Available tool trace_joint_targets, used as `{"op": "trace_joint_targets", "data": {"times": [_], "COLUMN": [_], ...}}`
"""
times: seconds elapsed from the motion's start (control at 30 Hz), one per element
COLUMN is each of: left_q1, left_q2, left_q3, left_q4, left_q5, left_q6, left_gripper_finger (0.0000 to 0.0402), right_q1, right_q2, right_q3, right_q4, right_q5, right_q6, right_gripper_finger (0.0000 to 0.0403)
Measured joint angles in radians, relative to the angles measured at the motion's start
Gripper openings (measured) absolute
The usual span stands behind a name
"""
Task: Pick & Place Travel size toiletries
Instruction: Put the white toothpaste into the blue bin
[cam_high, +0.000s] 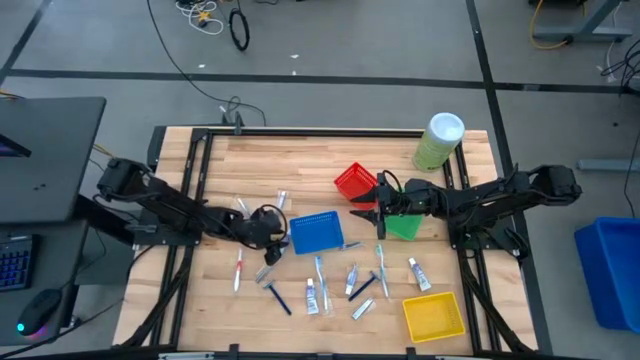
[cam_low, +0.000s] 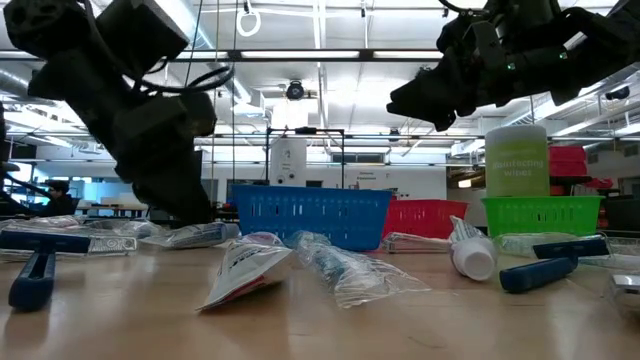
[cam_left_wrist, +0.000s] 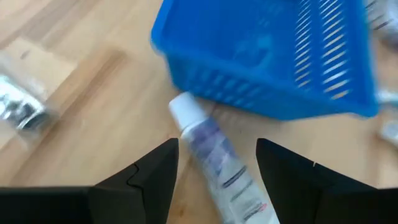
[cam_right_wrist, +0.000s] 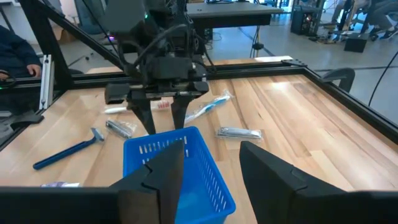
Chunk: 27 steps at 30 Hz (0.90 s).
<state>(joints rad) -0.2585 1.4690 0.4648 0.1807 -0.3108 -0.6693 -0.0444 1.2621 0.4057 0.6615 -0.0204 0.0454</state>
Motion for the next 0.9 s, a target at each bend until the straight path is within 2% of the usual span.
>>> {"op": "trace_joint_targets", "data": {"times": [0.3,0.67,0.9], "left_q1": [-0.005,-0.002,-0.003], "left_q2": [0.115,0.077,0.069], "left_q3": [0.004,-0.002,-0.002], "left_q4": [0.030,0.036,0.110], "left_q5": [-0.038,-0.037,-0.028], "left_q6": [-0.018,0.032,0.000], "left_gripper_finger": [0.0220,0.0091,0.0066], "right_q1": [0.000,0.000,0.000], "right_q2": [0.000,0.000,0.000], "right_q3": [0.000,0.000,0.000], "right_q4": [0.000,0.000,0.000], "right_q5": [-0.001,-0.001,-0.001], "right_q6": [0.000,0.000,0.000], "right_gripper_finger": [0.0155,0.0167,0.0157]}}
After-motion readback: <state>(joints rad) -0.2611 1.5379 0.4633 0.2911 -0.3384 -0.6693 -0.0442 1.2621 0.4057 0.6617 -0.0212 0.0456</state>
